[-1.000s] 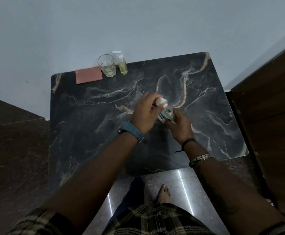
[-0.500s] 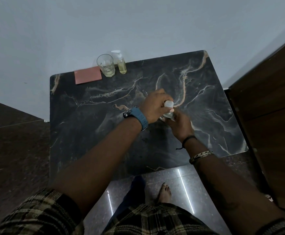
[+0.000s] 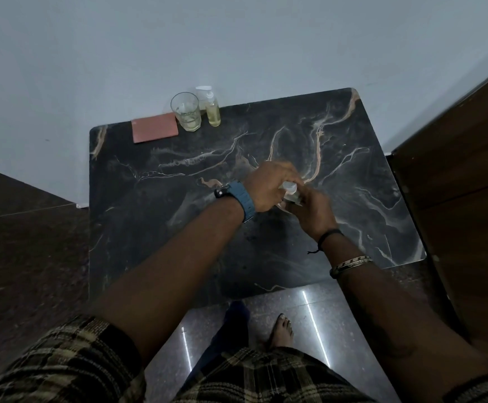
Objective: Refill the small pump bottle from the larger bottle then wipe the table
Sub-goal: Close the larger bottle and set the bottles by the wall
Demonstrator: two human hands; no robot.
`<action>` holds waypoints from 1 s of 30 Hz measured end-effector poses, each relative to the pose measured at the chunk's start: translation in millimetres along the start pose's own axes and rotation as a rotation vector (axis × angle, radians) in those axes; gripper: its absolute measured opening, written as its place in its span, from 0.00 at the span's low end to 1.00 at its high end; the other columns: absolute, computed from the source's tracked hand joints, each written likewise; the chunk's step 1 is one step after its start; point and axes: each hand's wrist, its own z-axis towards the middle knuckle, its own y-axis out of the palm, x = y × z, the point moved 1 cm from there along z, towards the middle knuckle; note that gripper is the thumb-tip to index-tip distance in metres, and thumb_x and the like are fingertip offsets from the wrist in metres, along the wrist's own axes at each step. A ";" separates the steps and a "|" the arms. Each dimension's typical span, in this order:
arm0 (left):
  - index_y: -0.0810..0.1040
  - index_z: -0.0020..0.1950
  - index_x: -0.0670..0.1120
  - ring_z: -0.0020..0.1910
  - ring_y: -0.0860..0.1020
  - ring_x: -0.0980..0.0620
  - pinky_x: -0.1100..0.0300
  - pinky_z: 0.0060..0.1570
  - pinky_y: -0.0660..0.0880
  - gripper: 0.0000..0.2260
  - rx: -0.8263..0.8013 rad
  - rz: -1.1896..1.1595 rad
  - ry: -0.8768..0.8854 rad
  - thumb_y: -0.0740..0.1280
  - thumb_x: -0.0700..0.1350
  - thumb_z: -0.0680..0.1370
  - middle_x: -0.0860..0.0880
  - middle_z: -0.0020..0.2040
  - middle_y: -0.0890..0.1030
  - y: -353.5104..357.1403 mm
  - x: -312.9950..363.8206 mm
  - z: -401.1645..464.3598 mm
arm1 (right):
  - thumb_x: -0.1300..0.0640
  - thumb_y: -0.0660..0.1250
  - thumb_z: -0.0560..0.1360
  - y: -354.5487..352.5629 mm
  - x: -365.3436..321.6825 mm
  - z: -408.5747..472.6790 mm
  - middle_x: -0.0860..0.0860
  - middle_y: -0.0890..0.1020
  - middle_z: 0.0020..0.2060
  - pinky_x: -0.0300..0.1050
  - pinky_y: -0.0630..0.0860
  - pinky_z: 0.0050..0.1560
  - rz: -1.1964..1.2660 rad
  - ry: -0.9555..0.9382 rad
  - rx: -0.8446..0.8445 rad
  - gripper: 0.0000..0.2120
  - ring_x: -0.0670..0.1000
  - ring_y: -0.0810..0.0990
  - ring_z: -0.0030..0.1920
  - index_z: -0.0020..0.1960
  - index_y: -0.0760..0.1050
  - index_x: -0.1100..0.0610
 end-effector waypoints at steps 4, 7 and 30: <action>0.87 0.63 0.48 0.65 0.81 0.52 0.55 0.67 0.77 0.19 -0.068 -0.060 -0.006 0.71 0.30 0.77 0.52 0.65 0.84 -5.9 -1.9 -3.0 | 0.52 0.78 0.77 -1.3 -3.0 -1.8 0.43 0.86 0.50 0.43 0.78 0.51 0.012 0.007 -0.021 0.18 0.43 0.84 0.50 0.65 0.81 0.50; 0.81 0.70 0.48 0.61 0.80 0.53 0.56 0.60 0.77 0.20 -0.025 -0.102 -0.051 0.75 0.49 0.79 0.50 0.66 0.81 -7.8 1.1 -3.4 | 0.55 0.78 0.77 -2.9 -8.4 -3.6 0.43 0.87 0.52 0.41 0.79 0.54 0.064 -0.009 -0.040 0.16 0.43 0.84 0.52 0.64 0.81 0.49; 0.80 0.65 0.44 0.59 0.80 0.46 0.49 0.58 0.76 0.14 -0.088 0.211 0.048 0.69 0.51 0.84 0.46 0.60 0.83 -16.9 -1.9 3.9 | 0.57 0.78 0.77 -27.6 -23.4 -1.4 0.37 0.76 0.35 0.21 0.68 0.41 -0.174 -0.123 -0.171 0.10 0.25 0.77 0.41 0.54 0.80 0.50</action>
